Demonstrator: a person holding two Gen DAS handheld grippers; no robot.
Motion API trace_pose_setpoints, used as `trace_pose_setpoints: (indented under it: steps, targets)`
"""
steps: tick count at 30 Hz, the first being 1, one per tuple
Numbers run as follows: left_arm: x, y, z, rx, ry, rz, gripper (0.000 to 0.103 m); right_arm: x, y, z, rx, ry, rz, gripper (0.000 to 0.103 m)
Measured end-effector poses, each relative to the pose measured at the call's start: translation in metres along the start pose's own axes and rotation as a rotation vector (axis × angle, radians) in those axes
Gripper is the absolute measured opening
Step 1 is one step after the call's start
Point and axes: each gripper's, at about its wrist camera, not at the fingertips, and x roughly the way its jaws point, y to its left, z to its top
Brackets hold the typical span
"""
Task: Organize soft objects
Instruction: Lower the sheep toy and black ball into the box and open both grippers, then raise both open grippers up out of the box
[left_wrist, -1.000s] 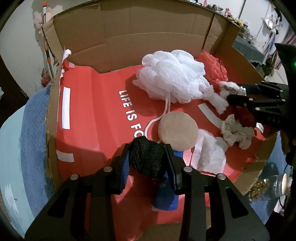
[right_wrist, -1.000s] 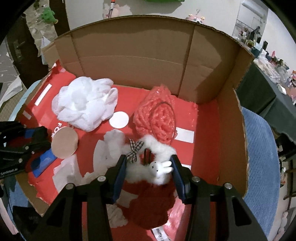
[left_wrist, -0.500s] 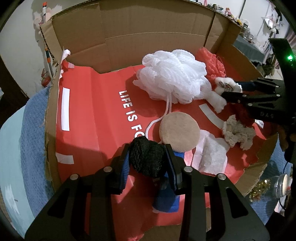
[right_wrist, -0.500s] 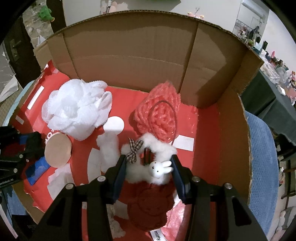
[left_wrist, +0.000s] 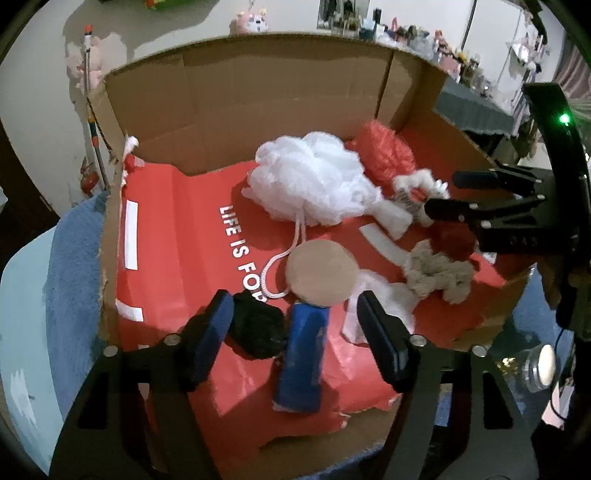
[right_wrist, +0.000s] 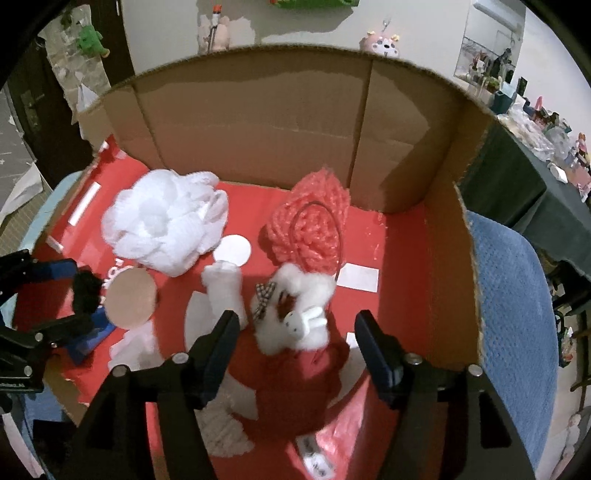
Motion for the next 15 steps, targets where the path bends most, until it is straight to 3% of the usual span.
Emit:
trace_pose_setpoints:
  steps: [2, 6, 11, 15]
  targets:
    - [-0.007, -0.002, -0.002, -0.006, -0.025, -0.001, 0.076, -0.010, 0.001, -0.004, -0.002, -0.027, -0.002, 0.079]
    - [-0.023, -0.008, -0.006, -0.017, -0.082, -0.010, 0.080, -0.034, 0.003, -0.012, 0.007, -0.079, 0.004, 0.082]
    - [-0.046, -0.012, -0.021, -0.035, -0.167, -0.014, 0.082, -0.066, 0.014, -0.031, 0.007, -0.166, -0.024, 0.096]
    - [-0.053, -0.020, -0.027, -0.054, -0.225, -0.014, 0.086, -0.078, 0.016, -0.044, 0.033, -0.225, -0.025, 0.098]
